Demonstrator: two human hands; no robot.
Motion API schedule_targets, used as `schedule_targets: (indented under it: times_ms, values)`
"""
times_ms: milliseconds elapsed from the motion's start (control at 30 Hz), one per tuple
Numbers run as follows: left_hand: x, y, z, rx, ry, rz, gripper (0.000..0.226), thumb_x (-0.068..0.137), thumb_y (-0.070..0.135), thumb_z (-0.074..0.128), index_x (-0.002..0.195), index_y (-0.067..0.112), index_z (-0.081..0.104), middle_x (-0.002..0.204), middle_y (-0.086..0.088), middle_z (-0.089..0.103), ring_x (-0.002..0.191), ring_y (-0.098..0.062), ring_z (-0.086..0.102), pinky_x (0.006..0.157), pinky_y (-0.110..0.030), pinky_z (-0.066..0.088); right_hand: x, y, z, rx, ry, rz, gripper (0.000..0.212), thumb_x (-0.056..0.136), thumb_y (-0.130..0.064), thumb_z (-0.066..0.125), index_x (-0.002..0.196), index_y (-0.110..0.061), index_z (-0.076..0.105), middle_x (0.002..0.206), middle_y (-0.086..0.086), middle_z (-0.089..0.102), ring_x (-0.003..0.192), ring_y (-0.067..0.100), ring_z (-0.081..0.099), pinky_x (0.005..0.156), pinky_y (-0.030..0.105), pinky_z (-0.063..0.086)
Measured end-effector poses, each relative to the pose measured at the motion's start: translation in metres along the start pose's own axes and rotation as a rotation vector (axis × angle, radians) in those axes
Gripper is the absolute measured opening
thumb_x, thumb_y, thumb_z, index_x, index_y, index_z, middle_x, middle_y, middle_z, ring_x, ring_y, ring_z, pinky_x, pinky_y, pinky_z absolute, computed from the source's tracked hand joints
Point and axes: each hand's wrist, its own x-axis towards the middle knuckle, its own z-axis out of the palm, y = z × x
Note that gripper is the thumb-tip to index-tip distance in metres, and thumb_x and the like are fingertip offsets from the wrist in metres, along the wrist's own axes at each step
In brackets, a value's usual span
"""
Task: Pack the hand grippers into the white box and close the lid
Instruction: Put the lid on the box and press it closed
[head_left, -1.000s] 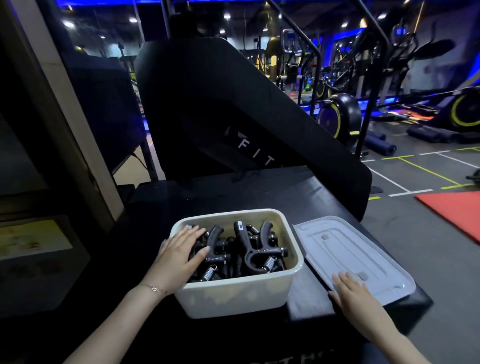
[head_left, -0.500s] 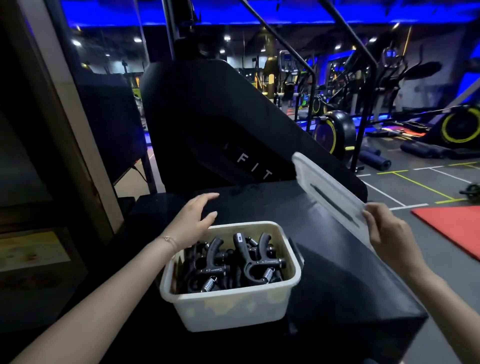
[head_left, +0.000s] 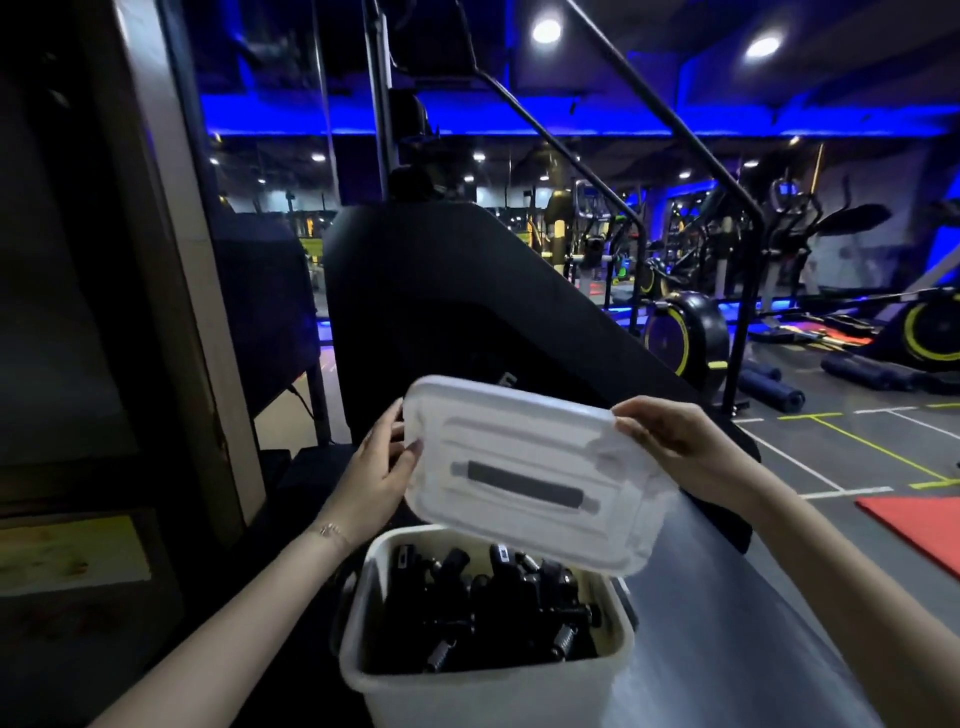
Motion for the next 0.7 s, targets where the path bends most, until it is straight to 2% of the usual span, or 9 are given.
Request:
schedule_targets:
  times_ms: [100, 233, 300, 367, 433, 500, 567, 633, 700]
  values:
    - [-0.003, -0.01, -0.014, -0.023, 0.065, -0.03, 0.051, 0.088, 0.053, 0.046, 0.133, 0.03, 0.042, 0.119, 0.0, 0.057, 0.108, -0.009, 0.055, 0.095, -0.036, 0.047, 0.015, -0.009, 0.002, 0.058, -0.025, 0.027, 0.021, 0.091, -0.031, 0.053, 0.085, -0.016, 0.066, 0.068, -0.011, 0.057, 0.066, 0.0, 0.045, 0.058, 0.015, 0.038]
    - [-0.008, -0.005, -0.028, -0.211, 0.138, -0.013, 0.058, 0.065, 0.08, 0.051, 0.107, 0.041, 0.053, 0.094, 0.008, 0.065, 0.087, 0.0, 0.062, 0.073, -0.019, 0.047, 0.03, -0.017, 0.004, 0.138, -0.012, 0.062, 0.018, 0.092, -0.009, 0.054, 0.081, -0.011, 0.068, 0.064, -0.017, 0.057, 0.066, -0.004, 0.045, 0.058, 0.008, 0.036]
    - [-0.012, -0.003, -0.033, -0.307, 0.198, 0.028, 0.054, 0.07, 0.074, 0.055, 0.106, 0.034, 0.059, 0.097, 0.006, 0.068, 0.091, -0.006, 0.064, 0.076, -0.022, 0.048, 0.035, -0.02, 0.006, 0.224, 0.023, 0.091, 0.017, 0.091, -0.01, 0.055, 0.083, -0.009, 0.07, 0.068, -0.015, 0.061, 0.07, -0.003, 0.049, 0.063, 0.01, 0.04]
    - [-0.015, 0.002, -0.035, -0.326, 0.282, 0.045, 0.034, 0.085, 0.057, 0.054, 0.101, 0.029, 0.061, 0.093, 0.005, 0.069, 0.087, -0.006, 0.064, 0.075, -0.022, 0.047, 0.039, -0.023, 0.009, 0.344, 0.098, 0.148, 0.014, 0.086, -0.022, 0.065, 0.083, -0.012, 0.073, 0.073, -0.01, 0.067, 0.074, 0.0, 0.055, 0.069, 0.018, 0.044]
    - [-0.017, 0.01, -0.035, -0.317, 0.392, 0.007, 0.014, 0.091, 0.04, 0.048, 0.093, 0.032, 0.059, 0.087, 0.007, 0.067, 0.085, -0.003, 0.061, 0.073, -0.02, 0.044, 0.04, -0.023, 0.014, 0.436, 0.176, 0.182, 0.039, 0.07, -0.046, 0.071, 0.088, -0.011, 0.075, 0.085, -0.002, 0.072, 0.083, 0.009, 0.061, 0.078, 0.029, 0.046]
    - [-0.018, 0.013, -0.034, -0.322, 0.437, -0.016, 0.014, 0.093, 0.034, 0.045, 0.092, 0.031, 0.059, 0.092, 0.005, 0.066, 0.088, -0.007, 0.061, 0.075, -0.022, 0.046, 0.036, -0.02, 0.021, 0.487, 0.232, 0.219, 0.059, 0.058, -0.058, 0.073, 0.101, -0.018, 0.074, 0.102, 0.0, 0.073, 0.097, 0.015, 0.064, 0.091, 0.036, 0.046]
    - [-0.019, 0.01, -0.032, -0.336, 0.44, -0.044, 0.017, 0.094, 0.034, 0.046, 0.094, 0.027, 0.061, 0.093, 0.0, 0.068, 0.089, -0.013, 0.064, 0.079, -0.028, 0.05, 0.027, -0.01, 0.03, 0.586, 0.25, 0.257, 0.075, 0.047, -0.064, 0.078, 0.112, -0.028, 0.068, 0.109, 0.001, 0.072, 0.102, 0.018, 0.065, 0.091, 0.036, 0.05]
    - [-0.021, 0.0, -0.029, -0.355, 0.427, -0.092, 0.026, 0.091, 0.043, 0.046, 0.094, 0.022, 0.063, 0.089, -0.004, 0.069, 0.081, -0.016, 0.064, 0.074, -0.031, 0.05, 0.016, -0.002, 0.04, 0.703, 0.268, 0.29, 0.077, 0.047, -0.055, 0.083, 0.117, -0.029, 0.064, 0.108, 0.004, 0.072, 0.094, 0.018, 0.067, 0.076, 0.03, 0.056]
    - [-0.025, -0.012, -0.023, -0.363, 0.457, -0.129, 0.036, 0.089, 0.05, 0.046, 0.089, 0.018, 0.062, 0.078, -0.011, 0.064, 0.069, -0.02, 0.058, 0.065, -0.032, 0.045, 0.003, 0.01, 0.054, 0.809, 0.318, 0.309, 0.059, 0.064, -0.029, 0.076, 0.12, -0.022, 0.061, 0.109, 0.008, 0.071, 0.089, 0.016, 0.068, 0.069, 0.025, 0.057]
